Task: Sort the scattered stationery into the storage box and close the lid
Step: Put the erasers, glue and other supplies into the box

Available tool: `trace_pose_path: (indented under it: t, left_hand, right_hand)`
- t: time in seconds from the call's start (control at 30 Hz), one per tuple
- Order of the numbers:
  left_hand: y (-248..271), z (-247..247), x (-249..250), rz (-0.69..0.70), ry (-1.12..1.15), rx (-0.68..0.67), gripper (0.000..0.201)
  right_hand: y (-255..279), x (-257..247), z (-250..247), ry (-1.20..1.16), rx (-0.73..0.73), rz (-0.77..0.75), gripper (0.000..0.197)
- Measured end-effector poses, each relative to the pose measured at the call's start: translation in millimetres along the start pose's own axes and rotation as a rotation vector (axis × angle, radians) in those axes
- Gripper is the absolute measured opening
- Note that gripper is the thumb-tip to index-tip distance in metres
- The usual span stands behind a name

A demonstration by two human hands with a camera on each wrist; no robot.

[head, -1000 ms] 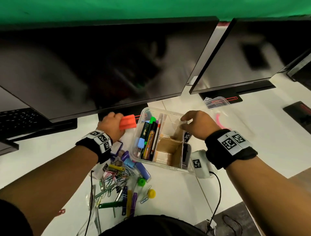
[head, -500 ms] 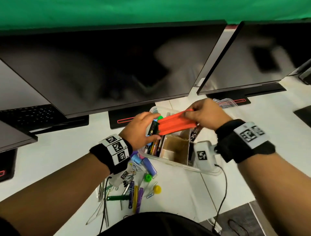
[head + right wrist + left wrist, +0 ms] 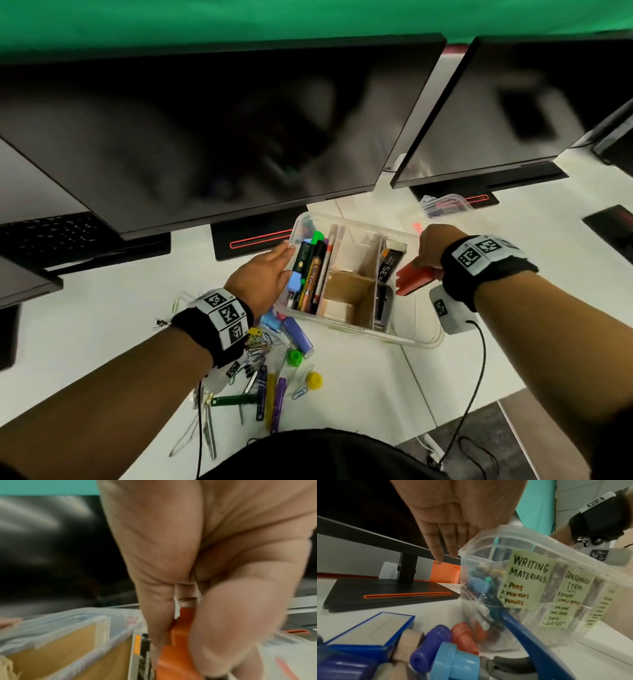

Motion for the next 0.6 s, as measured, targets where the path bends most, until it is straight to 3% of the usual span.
trace_pose_path:
  t: [0.13, 0.43, 0.6]
  left_hand:
    - [1, 2, -1, -0.008, 0.025, -0.019, 0.052]
    - [4, 0, 4, -0.004, 0.001, -0.06, 0.052]
    - [5, 0, 0, 0.007, 0.074, -0.069, 0.052]
  right_hand:
    - [-37, 1, 13, 0.088, 0.003, 0.01, 0.061]
    - [-7, -18, -18, 0.044, 0.144, 0.036, 0.031]
    - [48, -76, -33, 0.051, 0.233, -0.208, 0.037]
Point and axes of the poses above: each hand's wrist, its own y-axis away from the middle knuckle, its own z-axis out of the palm, x = y × z, the point moved 10 cm from there along -y, towards the middle knuckle, and after that the axes turned 5 degrees about -x, right-handed, at the moved point
